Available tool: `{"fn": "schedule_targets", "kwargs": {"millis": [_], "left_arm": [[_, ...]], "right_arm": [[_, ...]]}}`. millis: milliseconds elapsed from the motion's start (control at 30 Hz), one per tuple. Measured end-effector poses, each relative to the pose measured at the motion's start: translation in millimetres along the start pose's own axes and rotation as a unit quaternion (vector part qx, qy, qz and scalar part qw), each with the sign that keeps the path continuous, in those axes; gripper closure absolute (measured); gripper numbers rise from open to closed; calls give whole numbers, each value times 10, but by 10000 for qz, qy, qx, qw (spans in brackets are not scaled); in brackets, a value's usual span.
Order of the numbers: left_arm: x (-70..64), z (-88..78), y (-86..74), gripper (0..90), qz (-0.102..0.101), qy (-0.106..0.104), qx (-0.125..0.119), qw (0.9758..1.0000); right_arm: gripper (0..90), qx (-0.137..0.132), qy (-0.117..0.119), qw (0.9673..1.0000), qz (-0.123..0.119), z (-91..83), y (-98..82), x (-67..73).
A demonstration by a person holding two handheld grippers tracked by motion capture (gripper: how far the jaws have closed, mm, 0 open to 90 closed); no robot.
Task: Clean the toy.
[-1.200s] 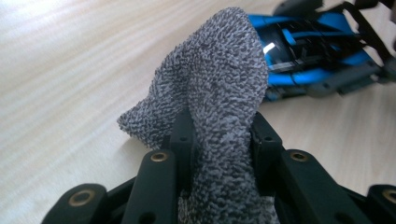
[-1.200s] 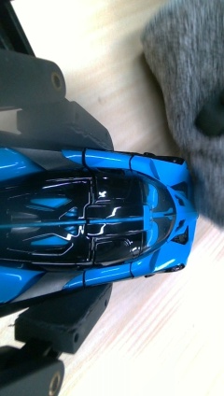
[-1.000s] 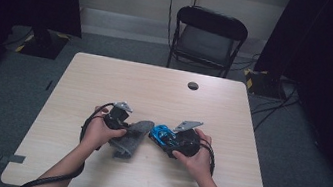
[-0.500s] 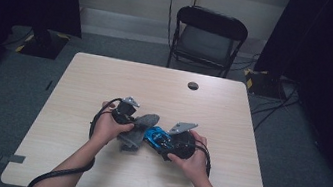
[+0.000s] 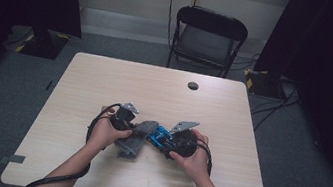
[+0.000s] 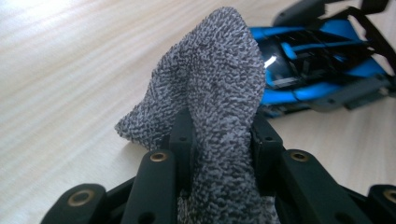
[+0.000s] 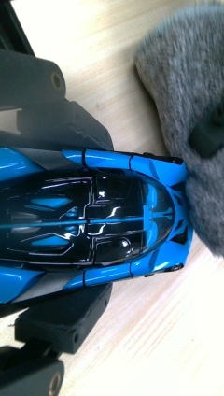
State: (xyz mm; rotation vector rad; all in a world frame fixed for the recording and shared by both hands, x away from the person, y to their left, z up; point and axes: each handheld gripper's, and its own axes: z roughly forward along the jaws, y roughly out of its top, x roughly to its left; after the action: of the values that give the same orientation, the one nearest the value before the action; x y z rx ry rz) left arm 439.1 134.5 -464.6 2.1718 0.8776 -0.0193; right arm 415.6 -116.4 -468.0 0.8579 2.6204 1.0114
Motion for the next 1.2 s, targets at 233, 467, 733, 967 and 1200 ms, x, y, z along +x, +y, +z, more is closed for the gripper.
{"fn": "schedule_targets", "kwargs": {"millis": [233, 467, 733, 967, 1200], "left_arm": [[-45, -51, -93, 684, 44, -51, 15, 10000], [-80, -137, -200, 684, 100, -120, 179, 9997], [-153, -138, -260, 683, 201, -184, 222, 9994], [-216, -100, -294, 683, 266, -299, 224, 9989], [-246, -95, -332, 683, 302, -351, 218, 9987]], "right_arm": [[281, 28, -29, 10000, 90, 40, 6, -38], [281, -10, -86, 9998, 172, 88, 39, -51], [281, -59, -106, 9995, 290, 151, 107, -94], [280, -85, -174, 9994, 273, 211, 221, -98], [280, -60, -187, 9994, 287, 347, 319, -122]]}}
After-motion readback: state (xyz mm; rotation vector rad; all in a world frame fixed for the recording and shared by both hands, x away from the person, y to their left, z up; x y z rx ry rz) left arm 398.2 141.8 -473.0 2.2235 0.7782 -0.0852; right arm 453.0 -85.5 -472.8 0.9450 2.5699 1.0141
